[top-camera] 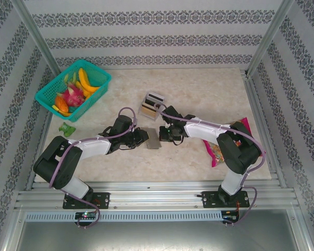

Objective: Put the credit cards into the card holder

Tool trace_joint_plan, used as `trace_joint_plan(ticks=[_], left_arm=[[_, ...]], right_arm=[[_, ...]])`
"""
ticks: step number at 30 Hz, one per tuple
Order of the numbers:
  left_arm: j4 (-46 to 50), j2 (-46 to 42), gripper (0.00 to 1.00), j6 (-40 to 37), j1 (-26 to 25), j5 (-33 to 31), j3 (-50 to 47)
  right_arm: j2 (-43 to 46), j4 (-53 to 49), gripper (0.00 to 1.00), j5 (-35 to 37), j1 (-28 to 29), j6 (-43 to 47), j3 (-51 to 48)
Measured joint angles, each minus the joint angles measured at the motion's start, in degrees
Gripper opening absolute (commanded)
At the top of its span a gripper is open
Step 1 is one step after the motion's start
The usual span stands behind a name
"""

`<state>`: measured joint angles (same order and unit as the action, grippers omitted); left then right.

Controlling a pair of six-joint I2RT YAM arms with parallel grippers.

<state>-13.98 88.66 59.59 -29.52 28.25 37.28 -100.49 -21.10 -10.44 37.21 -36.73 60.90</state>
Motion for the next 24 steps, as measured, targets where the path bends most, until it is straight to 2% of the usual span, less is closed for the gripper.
trace_joint_plan(ticks=[1,2,6,9,18,24], left_arm=[[0.37,0.0,0.35,-0.31,0.0,-0.2,0.02],[0.98,0.0,0.4,-0.72,0.0,-0.55,0.09],[3.85,-0.11,0.55,-1.66,0.0,-2.47,0.2],[5.66,-0.98,0.61,-2.12,0.0,-3.56,0.24],[6.75,-4.22,0.73,-2.56,0.0,-4.17,0.96],[7.28,-7.98,0.69,-3.28,0.0,-5.18,1.14]], right_arm=[[0.72,0.09,0.0,-0.2,-0.04,0.07,-0.42],[1.66,0.04,0.0,-0.55,-0.28,0.07,-0.76],[7.17,0.11,0.0,-3.13,-0.74,0.07,-1.33],[10.82,1.16,0.0,-5.66,-0.74,-0.31,-1.33],[12.46,5.73,0.0,-12.39,-0.7,-3.74,-1.33],[11.98,7.04,0.0,-13.31,-0.7,-4.72,-1.33]])
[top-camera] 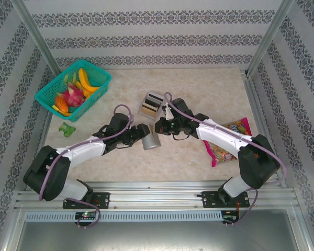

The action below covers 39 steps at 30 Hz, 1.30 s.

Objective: Put the credit cards into the card holder

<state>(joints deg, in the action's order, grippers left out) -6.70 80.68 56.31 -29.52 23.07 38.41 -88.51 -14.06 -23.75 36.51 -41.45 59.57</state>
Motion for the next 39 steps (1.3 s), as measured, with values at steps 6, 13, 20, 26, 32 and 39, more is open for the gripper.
trace_joint_plan(ticks=[6,13,20,26,32,39], left_arm=[[1.84,0.87,0.5,-0.24,0.0,-1.36,0.22],[3.54,0.92,0.26,0.46,0.0,-4.26,-0.24],[4.94,5.25,0.25,-2.12,-0.13,-0.76,5.33],[5.18,12.66,0.24,-4.35,-1.49,3.28,14.97],[5.92,23.61,0.19,-5.07,-3.13,6.67,21.66],[7.58,26.34,0.24,-4.68,-3.61,5.38,20.28]], right_arm=[[-0.15,0.13,0.0,0.33,-0.02,-0.52,-0.09],[0.2,-1.66,0.0,3.76,-3.85,-0.63,-4.28],[0.02,-2.95,0.02,4.33,-9.05,-0.02,-10.14],[-0.26,-3.04,0.04,4.96,-9.01,0.94,-10.36],[-0.26,-2.99,0.07,5.53,-9.01,1.31,-10.62],[0.17,-3.69,0.19,7.28,-9.01,2.19,-10.62]])
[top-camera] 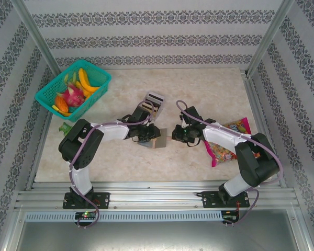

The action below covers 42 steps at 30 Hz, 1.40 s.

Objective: Put the credit cards into the card holder

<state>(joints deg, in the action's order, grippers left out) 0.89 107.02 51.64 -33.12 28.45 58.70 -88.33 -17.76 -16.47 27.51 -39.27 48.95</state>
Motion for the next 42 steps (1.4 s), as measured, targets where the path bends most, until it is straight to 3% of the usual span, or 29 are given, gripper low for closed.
trace_joint_plan(ticks=[10,16,19,27,33,42], left_arm=[[-2.82,0.02,0.23,1.2,-0.04,-0.57,-2.71],[-3.3,-0.02,0.22,1.7,-0.04,-0.63,-3.06],[-4.52,-0.26,0.22,2.21,-0.04,-0.85,-3.85],[-6.19,-1.64,0.25,3.04,-0.07,-1.29,-5.6],[-1.22,-10.32,0.29,2.43,-0.15,-5.95,-9.27],[1.99,-10.73,0.21,2.05,0.24,-10.27,-11.8]], right_arm=[[2.62,4.48,0.26,-0.94,2.71,-3.45,2.86],[-3.08,8.63,0.05,-0.92,5.75,-7.78,5.46],[-6.86,9.14,0.01,-0.09,5.7,-10.1,5.46],[-12.66,9.25,0.01,2.05,5.64,-12.04,5.42],[-13.73,7.98,0.03,3.37,5.64,-10.32,5.75],[-13.73,7.69,0.04,3.43,5.75,-6.8,5.88]])
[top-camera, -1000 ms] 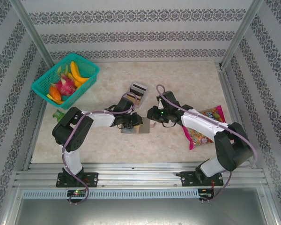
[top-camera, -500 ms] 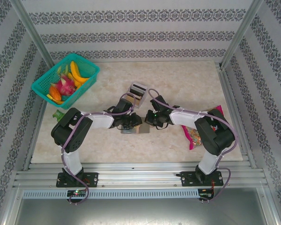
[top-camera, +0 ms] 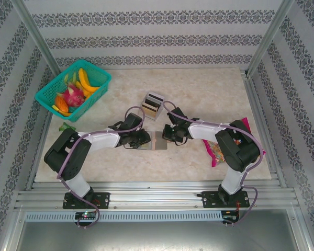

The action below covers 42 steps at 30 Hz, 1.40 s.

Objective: Put the credit cards into the card holder

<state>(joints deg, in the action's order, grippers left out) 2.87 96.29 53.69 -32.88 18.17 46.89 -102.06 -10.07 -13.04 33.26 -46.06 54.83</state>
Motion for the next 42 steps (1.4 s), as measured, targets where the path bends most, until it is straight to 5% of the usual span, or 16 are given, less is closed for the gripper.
trace_joint_plan(ticks=[8,12,22,27,42], left_arm=[[-7.69,-3.3,0.2,1.53,0.0,1.31,-7.13],[-6.29,-7.06,0.26,1.86,0.0,2.1,-9.7],[0.7,-5.49,0.55,0.39,4.83,2.08,5.29],[0.26,2.38,0.63,1.25,9.44,2.99,12.7],[-3.32,13.88,0.61,6.43,11.91,4.04,19.3]], right_arm=[[0.72,-3.82,0.08,-0.2,1.95,6.56,0.63],[2.84,-7.85,0.18,-2.12,2.49,9.51,0.74],[5.2,-10.38,0.46,-4.37,-8.52,15.78,16.96],[-5.49,-10.86,0.59,-5.68,-12.9,19.23,33.14],[-37.64,-19.56,0.67,-20.5,-15.65,19.85,69.0]])
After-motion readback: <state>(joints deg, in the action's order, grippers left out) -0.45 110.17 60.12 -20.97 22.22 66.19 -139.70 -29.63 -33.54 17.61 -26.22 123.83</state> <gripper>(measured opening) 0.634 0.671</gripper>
